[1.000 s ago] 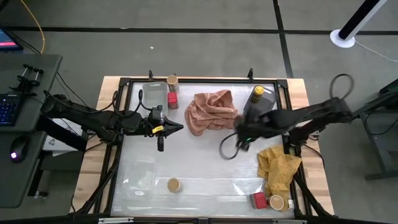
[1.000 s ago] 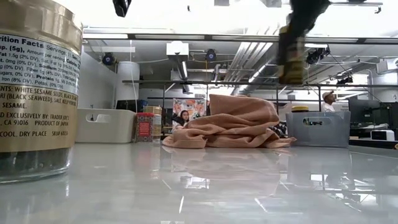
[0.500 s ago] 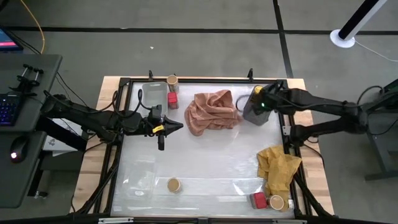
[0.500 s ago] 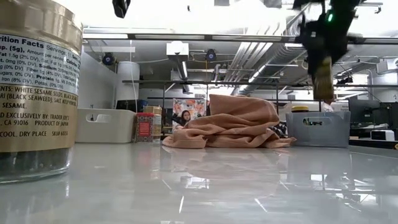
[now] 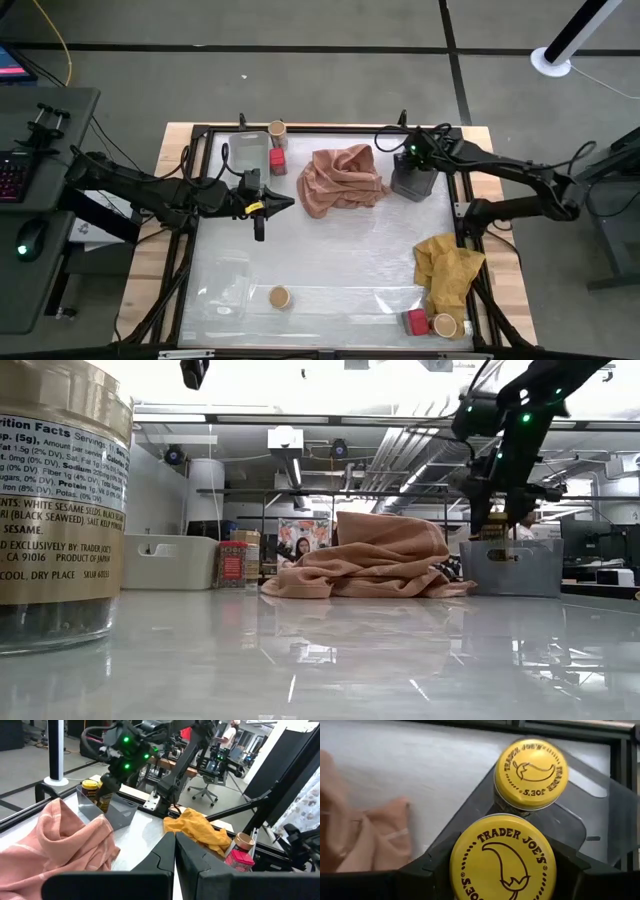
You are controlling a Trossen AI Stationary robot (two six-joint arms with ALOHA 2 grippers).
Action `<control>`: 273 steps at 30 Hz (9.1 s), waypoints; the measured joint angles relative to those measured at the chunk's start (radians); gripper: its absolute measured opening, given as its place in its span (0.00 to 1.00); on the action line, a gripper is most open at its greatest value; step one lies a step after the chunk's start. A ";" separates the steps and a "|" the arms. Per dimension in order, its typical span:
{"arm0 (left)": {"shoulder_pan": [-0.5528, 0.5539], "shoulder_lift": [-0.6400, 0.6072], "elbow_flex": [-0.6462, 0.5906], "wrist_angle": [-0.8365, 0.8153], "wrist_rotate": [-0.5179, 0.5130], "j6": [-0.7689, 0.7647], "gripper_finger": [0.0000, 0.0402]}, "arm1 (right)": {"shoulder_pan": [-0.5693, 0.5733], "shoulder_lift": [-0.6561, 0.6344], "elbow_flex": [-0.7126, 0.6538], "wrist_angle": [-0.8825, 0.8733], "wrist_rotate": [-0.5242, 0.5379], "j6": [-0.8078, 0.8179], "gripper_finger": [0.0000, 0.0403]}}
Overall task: Sort spices by type
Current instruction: Put the yellow seasoning bottle into the black bin, then put the bottom left gold seasoning bottle into the transparent bin
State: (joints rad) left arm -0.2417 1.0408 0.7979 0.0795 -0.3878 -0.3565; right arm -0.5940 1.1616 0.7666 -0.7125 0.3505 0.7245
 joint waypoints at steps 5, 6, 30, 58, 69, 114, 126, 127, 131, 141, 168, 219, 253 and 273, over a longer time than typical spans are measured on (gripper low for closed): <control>0.000 0.000 0.000 0.000 -0.002 0.000 0.00 | -0.017 0.070 0.000 0.047 -0.014 -0.007 0.55; 0.000 0.000 0.000 -0.001 -0.002 0.000 0.00 | -0.022 0.081 0.000 0.050 -0.018 -0.007 0.55; 0.000 0.000 0.000 -0.008 -0.001 0.000 0.00 | -0.035 0.106 0.000 0.124 -0.012 -0.116 0.57; 0.000 0.000 0.000 -0.008 -0.001 0.000 0.00 | -0.035 0.105 0.057 0.066 0.034 -0.281 0.78; 0.000 0.000 0.000 -0.008 0.011 0.000 0.00 | -0.033 0.105 0.280 -0.101 0.010 -0.392 0.79; 0.059 0.000 0.000 -0.008 0.015 0.045 0.00 | 1.130 0.273 0.347 0.322 0.177 0.171 0.79; 0.059 0.000 0.000 -0.008 0.015 0.037 0.00 | 1.121 0.278 0.347 0.348 0.134 0.157 0.79; 0.059 0.000 0.000 -0.008 0.015 0.030 0.00 | 1.120 0.278 0.347 0.349 0.133 0.155 0.79; 0.058 0.000 0.000 -0.008 0.015 0.018 0.00 | 1.111 0.277 0.347 0.362 0.133 0.107 0.79; 0.054 0.000 0.007 -0.015 0.165 -0.056 0.11 | 1.053 0.277 0.347 0.434 0.053 0.025 0.79; -0.451 0.614 0.750 -1.146 0.203 -0.256 0.66 | 0.986 0.277 0.347 0.209 -0.029 -0.053 0.79; -0.392 0.823 0.688 -1.019 0.270 -0.080 0.99 | 0.981 0.276 0.346 0.087 -0.025 -0.051 0.79; -0.255 0.827 0.641 -1.013 0.303 -0.147 0.76 | 0.967 0.277 0.346 0.104 0.071 0.088 0.79; -0.400 0.375 0.721 -1.616 0.271 -0.299 0.60 | 0.967 0.277 0.346 0.109 0.162 0.080 0.79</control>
State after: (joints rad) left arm -0.6417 1.4156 1.5193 -1.5360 -0.1173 -0.6558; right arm 0.3729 1.4387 1.1130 -0.6037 0.5121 0.8042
